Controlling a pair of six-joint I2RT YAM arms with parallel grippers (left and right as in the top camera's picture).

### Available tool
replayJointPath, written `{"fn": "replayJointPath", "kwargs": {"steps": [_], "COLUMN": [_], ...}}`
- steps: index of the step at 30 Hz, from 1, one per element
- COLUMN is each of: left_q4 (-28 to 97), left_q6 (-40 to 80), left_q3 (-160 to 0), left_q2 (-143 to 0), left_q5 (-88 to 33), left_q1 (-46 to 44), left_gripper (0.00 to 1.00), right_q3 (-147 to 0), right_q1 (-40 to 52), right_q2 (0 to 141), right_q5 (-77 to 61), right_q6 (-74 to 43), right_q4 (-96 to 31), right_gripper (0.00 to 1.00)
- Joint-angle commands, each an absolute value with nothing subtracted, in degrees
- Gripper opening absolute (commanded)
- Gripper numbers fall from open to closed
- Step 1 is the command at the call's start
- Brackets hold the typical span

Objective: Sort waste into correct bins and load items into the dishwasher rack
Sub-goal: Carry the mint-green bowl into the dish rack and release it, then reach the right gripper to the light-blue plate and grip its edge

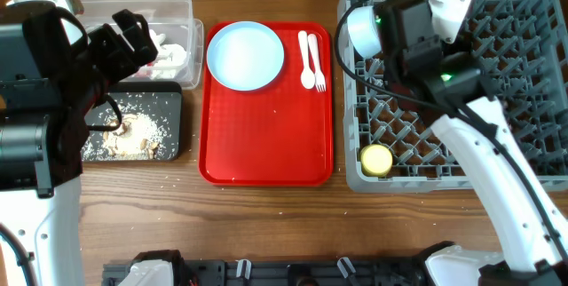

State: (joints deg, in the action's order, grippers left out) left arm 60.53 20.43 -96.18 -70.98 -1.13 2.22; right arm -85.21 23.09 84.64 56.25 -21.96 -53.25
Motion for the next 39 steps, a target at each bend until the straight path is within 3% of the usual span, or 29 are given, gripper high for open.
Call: {"fn": "replayJointPath", "kwargs": {"steps": [1, 14, 27, 39], "left_q4": [60.6, 60.6, 60.6, 60.6], "left_q6": [19.73, 19.73, 19.73, 19.73], "left_q3": [-96.99, -96.99, -96.99, -96.99], "left_q2": [-71.13, -71.16, -71.16, -71.16], "left_q5": [-0.34, -0.34, -0.34, -0.34], "left_q1": [2.52, 2.52, 2.52, 2.52], "left_gripper": [1.0, 1.0, 1.0, 1.0], "right_q3": [-83.55, -83.55, -81.49, -78.94], "right_q1": [23.29, 23.38, 28.12, 28.23], "right_q2": [88.88, 104.64, 107.55, 107.53], "right_q5": [67.77, 70.13, 67.33, 78.96], "right_q6": [-15.7, -2.98, -3.18, -4.56], "right_q4": [-53.39, -48.66, -48.27, -47.68], "right_gripper": [0.04, 0.04, 0.04, 0.04]}}
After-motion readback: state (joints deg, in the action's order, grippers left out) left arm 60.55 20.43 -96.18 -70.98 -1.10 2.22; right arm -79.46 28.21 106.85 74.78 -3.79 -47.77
